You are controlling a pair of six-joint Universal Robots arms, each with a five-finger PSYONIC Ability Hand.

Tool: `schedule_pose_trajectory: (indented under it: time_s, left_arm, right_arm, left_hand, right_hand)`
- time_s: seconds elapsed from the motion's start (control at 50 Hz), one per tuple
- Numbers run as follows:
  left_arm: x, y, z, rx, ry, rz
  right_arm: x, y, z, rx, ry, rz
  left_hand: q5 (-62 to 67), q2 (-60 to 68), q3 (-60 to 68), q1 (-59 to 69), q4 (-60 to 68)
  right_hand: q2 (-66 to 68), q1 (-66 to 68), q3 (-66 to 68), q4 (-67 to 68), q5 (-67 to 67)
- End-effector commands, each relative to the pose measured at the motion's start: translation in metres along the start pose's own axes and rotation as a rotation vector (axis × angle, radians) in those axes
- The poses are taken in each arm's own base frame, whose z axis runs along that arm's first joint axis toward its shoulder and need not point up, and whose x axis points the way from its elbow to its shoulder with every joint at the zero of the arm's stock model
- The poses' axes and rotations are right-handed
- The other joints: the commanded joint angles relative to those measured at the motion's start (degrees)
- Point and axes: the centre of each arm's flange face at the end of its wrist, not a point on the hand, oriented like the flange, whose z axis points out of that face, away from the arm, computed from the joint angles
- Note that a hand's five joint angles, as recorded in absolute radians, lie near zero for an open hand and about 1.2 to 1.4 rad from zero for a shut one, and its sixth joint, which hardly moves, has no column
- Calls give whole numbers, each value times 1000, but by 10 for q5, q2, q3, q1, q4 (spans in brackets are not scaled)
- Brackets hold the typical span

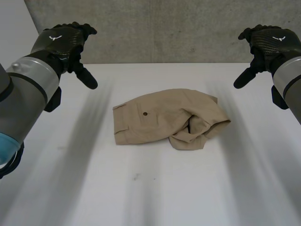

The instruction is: Fold the shorts.

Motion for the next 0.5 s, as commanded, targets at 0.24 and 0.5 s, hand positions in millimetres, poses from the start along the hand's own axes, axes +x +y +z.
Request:
schedule_pose_trajectory:
  time_s: [0.24,0.5]
  left_arm:
    - [12,61,22,-160,93,-11]
    - [46,170,54,-298,210,56]
  right_arm:
    - [-4,5,-2,-5,-21,-171]
    - [-10,19,0,-46,-41,-215]
  left_hand:
    - [15,24,16,33,23]
    - [280,289,281,298,288]
  right_hand:
    - [-27,-17,-22,-35,-40]
    - [-27,-17,-22,-35,-40]
